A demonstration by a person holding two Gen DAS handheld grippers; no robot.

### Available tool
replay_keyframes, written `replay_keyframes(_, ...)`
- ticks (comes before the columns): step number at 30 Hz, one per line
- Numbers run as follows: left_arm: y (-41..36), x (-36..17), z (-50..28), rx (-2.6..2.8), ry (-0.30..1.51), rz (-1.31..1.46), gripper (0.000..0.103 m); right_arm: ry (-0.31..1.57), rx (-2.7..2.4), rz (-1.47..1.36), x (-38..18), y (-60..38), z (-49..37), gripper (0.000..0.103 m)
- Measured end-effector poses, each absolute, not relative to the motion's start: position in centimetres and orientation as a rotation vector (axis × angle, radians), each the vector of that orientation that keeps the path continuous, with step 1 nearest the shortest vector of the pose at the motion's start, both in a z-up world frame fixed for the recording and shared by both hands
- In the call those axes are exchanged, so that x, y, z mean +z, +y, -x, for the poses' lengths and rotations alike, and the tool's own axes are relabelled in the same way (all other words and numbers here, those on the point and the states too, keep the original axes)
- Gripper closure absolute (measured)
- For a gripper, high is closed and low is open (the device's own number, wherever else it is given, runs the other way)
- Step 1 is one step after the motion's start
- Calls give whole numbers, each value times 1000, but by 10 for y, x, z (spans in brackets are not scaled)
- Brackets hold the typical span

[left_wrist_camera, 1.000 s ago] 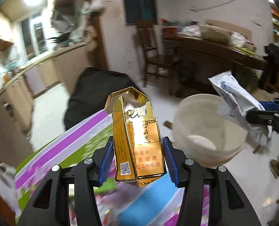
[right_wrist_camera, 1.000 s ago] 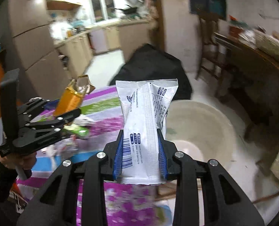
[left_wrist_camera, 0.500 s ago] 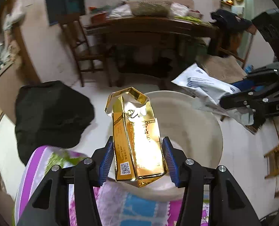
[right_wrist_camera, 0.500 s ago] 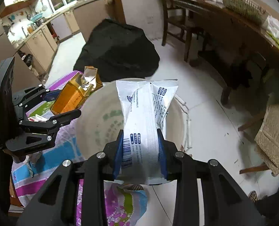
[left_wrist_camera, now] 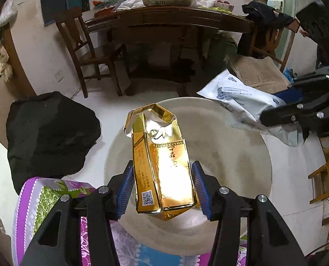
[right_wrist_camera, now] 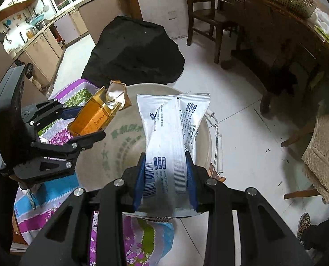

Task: Collect trash
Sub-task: 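Carry the gold box and white wrapper over the bucket and open both tools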

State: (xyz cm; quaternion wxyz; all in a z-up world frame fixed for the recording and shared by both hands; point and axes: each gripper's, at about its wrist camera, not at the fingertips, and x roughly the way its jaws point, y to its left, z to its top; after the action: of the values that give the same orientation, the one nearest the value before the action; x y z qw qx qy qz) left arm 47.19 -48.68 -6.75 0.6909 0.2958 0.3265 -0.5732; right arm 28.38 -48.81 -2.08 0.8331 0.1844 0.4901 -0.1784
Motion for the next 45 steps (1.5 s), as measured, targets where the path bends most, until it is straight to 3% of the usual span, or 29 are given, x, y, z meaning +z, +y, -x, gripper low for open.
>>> replay_keyframes(25,-485,-61,-482,-1243,750,-704,49,1094,-361,-365,-29,-495,-302,70)
replay_keyframes(29,-485,-61,-487,-1210,743,-685,40,1079,-364,-354,-31,-496,-305,63)
replay_keyframes(45,-474,-64,-484,-1134,712,-732,40,1115,-349,-335,-48,-489,-306,63)
